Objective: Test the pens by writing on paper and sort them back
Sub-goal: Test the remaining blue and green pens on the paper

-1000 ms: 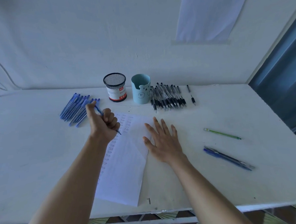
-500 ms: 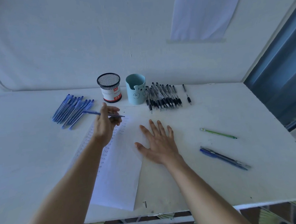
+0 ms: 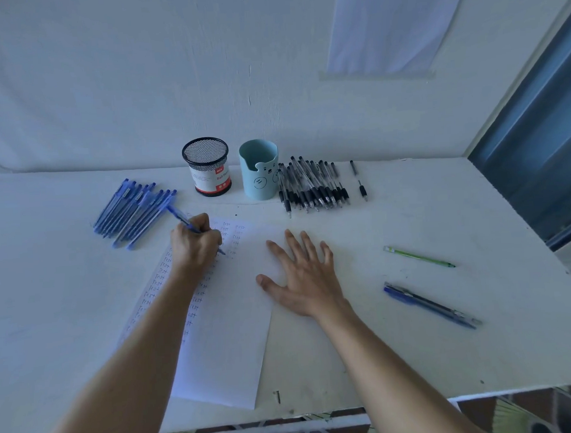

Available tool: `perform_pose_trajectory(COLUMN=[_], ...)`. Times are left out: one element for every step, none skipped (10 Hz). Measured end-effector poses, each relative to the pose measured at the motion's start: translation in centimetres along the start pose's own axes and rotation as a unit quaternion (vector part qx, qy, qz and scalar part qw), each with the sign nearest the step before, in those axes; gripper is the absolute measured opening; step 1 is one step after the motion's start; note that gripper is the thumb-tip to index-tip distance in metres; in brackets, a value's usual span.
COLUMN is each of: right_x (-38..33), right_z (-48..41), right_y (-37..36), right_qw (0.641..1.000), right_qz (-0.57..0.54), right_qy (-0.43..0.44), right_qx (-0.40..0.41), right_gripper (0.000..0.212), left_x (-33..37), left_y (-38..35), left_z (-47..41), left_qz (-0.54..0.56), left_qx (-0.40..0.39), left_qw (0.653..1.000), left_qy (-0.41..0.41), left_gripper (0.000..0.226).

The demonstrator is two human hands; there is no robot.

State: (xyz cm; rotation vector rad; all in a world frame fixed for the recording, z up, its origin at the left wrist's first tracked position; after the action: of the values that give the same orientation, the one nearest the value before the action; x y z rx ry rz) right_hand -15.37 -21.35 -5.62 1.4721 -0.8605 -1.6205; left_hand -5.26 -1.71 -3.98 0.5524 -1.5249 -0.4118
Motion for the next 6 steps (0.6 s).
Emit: perform_pose_trajectory(right_x=[0.0, -0.1, 0.0, 0.0, 0.0, -0.1], right_z=[0.1, 0.1, 0.1, 0.0, 0.0, 0.0], right_y=[0.1, 0.1, 0.1, 0.1, 0.1, 0.1], right_qw=[1.0, 1.0, 1.0, 1.0, 1.0, 1.0], right_qz=[0.0, -0.002, -0.001, -0.001, 0.001, -0.003], right_qy=[0.0, 0.001, 0.001, 0.001, 0.001, 0.0], right_qx=[-0.002, -0.003, 0.001, 0.002, 0.003, 0.004], right_gripper=[0.076, 0.076, 0.076, 0.076, 0.076, 0.076], left_x=[0.2, 0.3, 0.6, 0.8, 0.9, 1.2], left_y=[0.0, 0.0, -0.2, -0.3, -0.2, -0.1], left_z=[0.3, 0.4, 0.5, 0.6, 0.7, 0.9], left_qz=[-0.029, -0.047, -0.085, -0.098, -0.096, -0.11], left_qx=[-0.003, -0.001, -0.01, -0.025, -0.021, -0.007], left_qw=[0.999, 0.999, 0.996, 0.994, 0.994, 0.992], left_qy=[-0.024, -0.023, -0.026, -0.045, -0.049, -0.058], left_gripper=[0.024, 0.031, 0.034, 0.034, 0.034, 0.033])
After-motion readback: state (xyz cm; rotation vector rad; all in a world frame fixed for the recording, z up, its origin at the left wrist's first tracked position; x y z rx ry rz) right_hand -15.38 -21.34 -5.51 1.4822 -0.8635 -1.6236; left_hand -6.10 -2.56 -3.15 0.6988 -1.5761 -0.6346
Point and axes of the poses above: each hand's wrist, its own z-axis away from the middle knuckle, its own y-axis out of the back of the hand, x = y × z, the point moved 1 cm from there along -z, towards the middle knuckle, and after that the axes turned 15 degrees about -z, right-handed, at the moved point
